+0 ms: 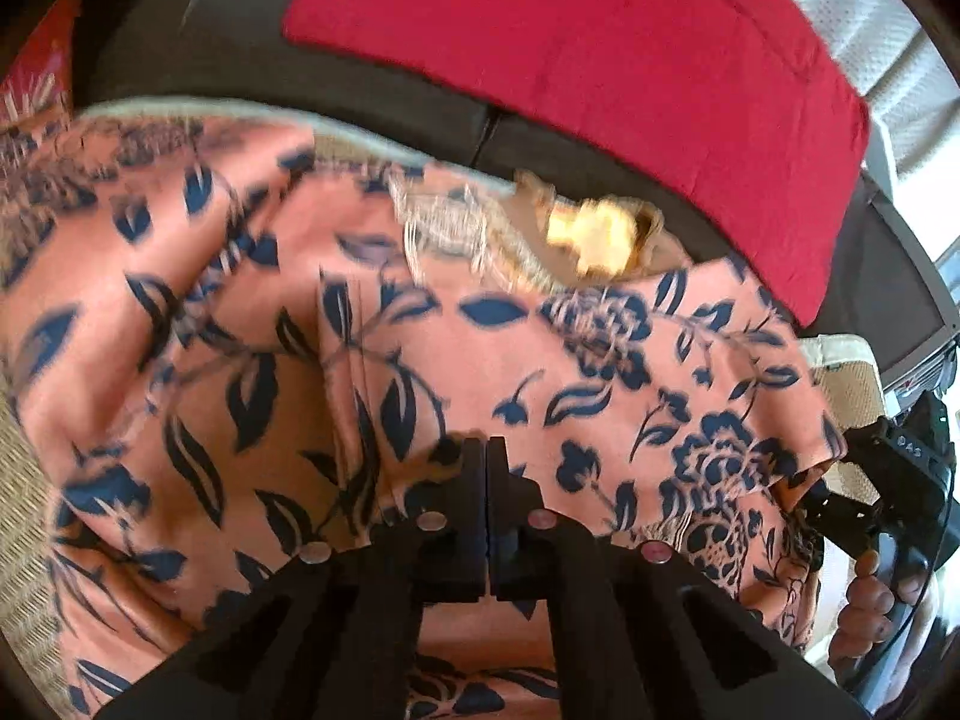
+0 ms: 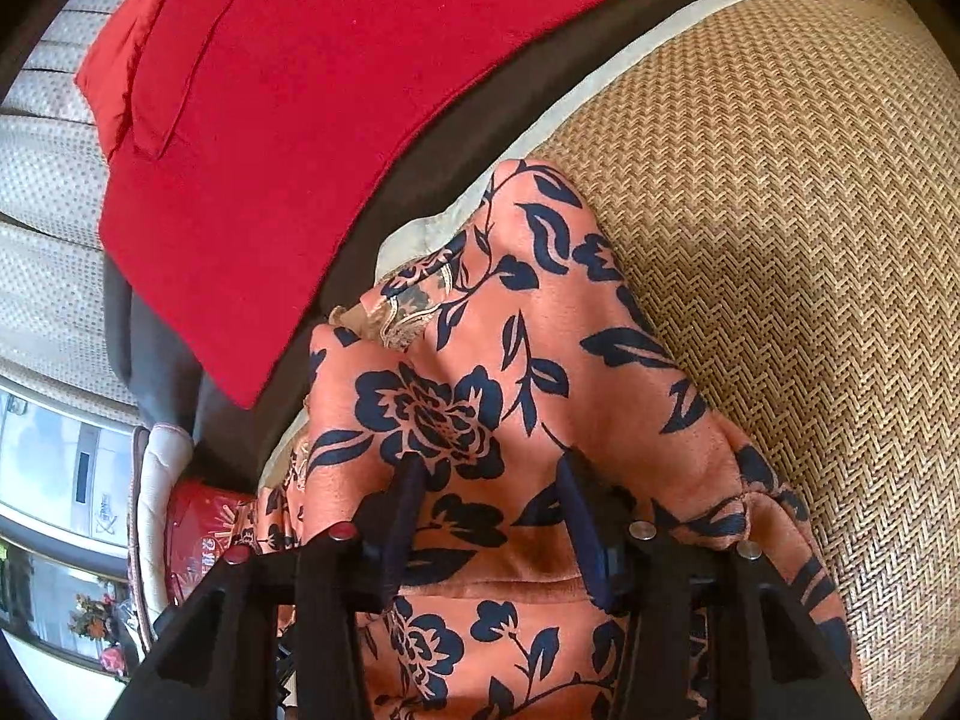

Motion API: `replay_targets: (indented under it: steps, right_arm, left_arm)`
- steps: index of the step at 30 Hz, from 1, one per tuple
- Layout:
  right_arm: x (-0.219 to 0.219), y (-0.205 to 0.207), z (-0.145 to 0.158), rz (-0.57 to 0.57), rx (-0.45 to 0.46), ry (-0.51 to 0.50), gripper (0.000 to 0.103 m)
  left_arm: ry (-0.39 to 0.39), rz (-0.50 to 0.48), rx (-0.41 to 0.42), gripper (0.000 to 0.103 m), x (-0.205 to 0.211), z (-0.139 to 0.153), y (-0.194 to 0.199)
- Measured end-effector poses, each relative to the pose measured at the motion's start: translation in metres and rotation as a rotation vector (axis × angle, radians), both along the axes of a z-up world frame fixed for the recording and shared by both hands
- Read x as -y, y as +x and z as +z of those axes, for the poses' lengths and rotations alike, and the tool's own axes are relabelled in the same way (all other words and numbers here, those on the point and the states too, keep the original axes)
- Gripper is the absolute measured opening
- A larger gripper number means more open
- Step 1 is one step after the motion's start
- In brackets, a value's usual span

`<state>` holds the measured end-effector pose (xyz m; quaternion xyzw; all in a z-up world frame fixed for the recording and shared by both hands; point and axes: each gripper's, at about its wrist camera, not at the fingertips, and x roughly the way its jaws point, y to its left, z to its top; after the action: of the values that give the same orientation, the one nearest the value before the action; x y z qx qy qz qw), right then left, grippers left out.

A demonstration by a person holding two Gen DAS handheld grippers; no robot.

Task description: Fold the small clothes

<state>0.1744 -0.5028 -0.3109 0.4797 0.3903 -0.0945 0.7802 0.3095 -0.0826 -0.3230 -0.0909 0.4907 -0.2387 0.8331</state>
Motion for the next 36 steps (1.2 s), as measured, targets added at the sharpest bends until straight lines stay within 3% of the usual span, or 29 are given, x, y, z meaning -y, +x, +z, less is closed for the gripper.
replay_targets:
  steps: [4,5,8,10,11,13,14,15,18,19,21,24,29,31,32,33,36]
  right_arm:
    - [-0.001,0.001,-0.003,-0.004,-0.004,-0.001,0.043]
    - [-0.001,0.001,-0.004,-0.006,-0.006,0.000,0.043]
    - [0.001,-0.001,-0.004,-0.004,0.000,0.008,0.043]
    - [0.000,-0.001,-0.005,-0.002,0.000,0.009,0.043]
    - [0.000,0.000,-0.005,-0.001,-0.001,0.008,0.043]
    - [0.003,-0.003,-0.004,0.000,-0.003,0.007,0.043]
    - [0.003,-0.003,-0.004,-0.001,-0.004,0.005,0.043]
    - [0.003,-0.002,-0.003,-0.001,-0.006,0.002,0.043]
    - [0.000,0.000,-0.001,0.000,-0.011,-0.016,0.043]
    - [0.000,0.000,-0.001,0.001,-0.011,-0.019,0.043]
    - [0.000,0.000,-0.001,0.004,-0.010,-0.024,0.043]
    - [0.000,0.000,-0.001,0.006,-0.007,-0.020,0.043]
    - [0.001,0.000,-0.001,0.008,-0.005,-0.022,0.043]
    - [0.001,0.000,-0.001,0.009,-0.002,-0.024,0.043]
    - [0.001,-0.001,-0.001,0.010,-0.001,-0.025,0.043]
    - [0.001,-0.001,-0.001,0.010,0.000,-0.025,0.043]
    - [0.000,-0.002,-0.001,0.009,0.000,-0.026,0.043]
  left_arm:
    - [-0.010,-0.005,0.125,0.000,-0.007,0.024,-0.003]
    - [-0.004,0.003,0.124,0.000,-0.009,0.024,-0.002]
    - [-0.008,-0.010,0.019,0.000,-0.019,0.014,0.005]
    - [0.044,-0.007,-0.004,0.002,-0.020,0.010,0.003]
    - [0.070,-0.016,0.002,0.008,-0.020,0.008,0.000]
    - [0.085,-0.030,-0.007,0.036,-0.018,0.005,-0.005]
    - [0.081,-0.032,-0.020,0.057,-0.017,0.002,-0.005]
    - [0.072,-0.031,-0.039,0.061,-0.017,-0.001,-0.005]
    - [0.046,-0.021,-0.075,0.058,-0.021,-0.009,-0.002]
    - [0.046,-0.005,-0.077,0.053,-0.023,-0.012,0.000]
    - [0.069,0.017,-0.064,0.018,-0.025,-0.012,0.001]
    - [0.049,0.032,-0.064,0.013,-0.031,-0.014,0.000]
    - [0.051,0.017,-0.019,0.014,-0.027,-0.005,-0.003]
    - [0.068,0.019,-0.037,0.029,-0.023,-0.008,-0.002]
    - [0.074,0.016,-0.052,0.045,-0.022,-0.010,-0.001]
    - [0.052,0.009,-0.056,0.051,-0.021,-0.011,-0.001]
    - [0.064,0.001,-0.026,0.051,-0.014,-0.010,-0.004]
